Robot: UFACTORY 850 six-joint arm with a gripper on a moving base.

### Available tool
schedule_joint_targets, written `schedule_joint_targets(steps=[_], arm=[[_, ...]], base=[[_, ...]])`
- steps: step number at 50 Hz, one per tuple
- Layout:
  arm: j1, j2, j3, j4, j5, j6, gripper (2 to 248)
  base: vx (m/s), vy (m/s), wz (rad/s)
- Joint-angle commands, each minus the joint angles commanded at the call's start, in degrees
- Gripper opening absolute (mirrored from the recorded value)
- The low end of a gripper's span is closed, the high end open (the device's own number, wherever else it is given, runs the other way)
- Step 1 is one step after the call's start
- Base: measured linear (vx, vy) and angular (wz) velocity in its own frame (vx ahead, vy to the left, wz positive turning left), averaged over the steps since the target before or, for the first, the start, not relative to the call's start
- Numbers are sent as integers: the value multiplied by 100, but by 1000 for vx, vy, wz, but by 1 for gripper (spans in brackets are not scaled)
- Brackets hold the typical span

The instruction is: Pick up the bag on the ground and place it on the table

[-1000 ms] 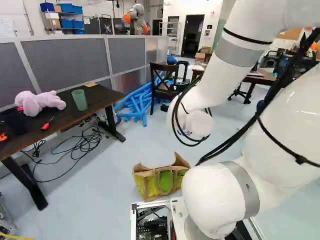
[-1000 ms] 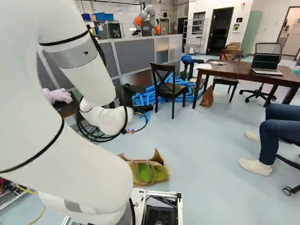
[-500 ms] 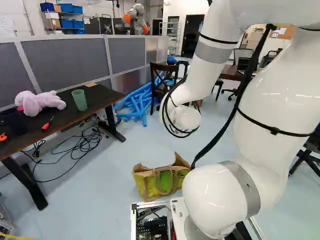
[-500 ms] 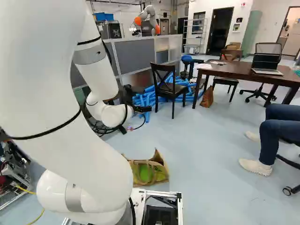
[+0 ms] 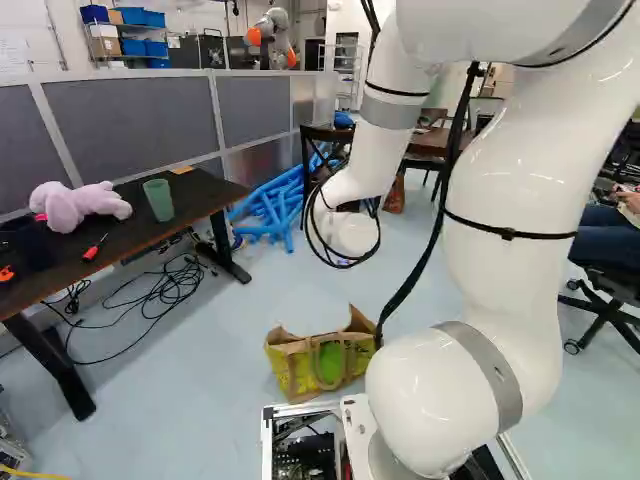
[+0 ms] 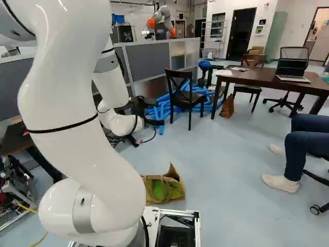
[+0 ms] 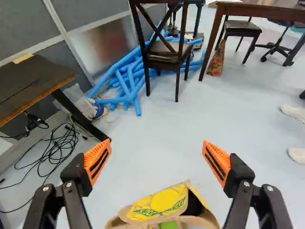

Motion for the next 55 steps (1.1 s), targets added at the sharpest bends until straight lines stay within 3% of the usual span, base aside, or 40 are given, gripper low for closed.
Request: schedule_joint_targets(steps=[55], arm=[[1016,-1612,-1040,2152,-795,0,247]], base=[[0,0,0]])
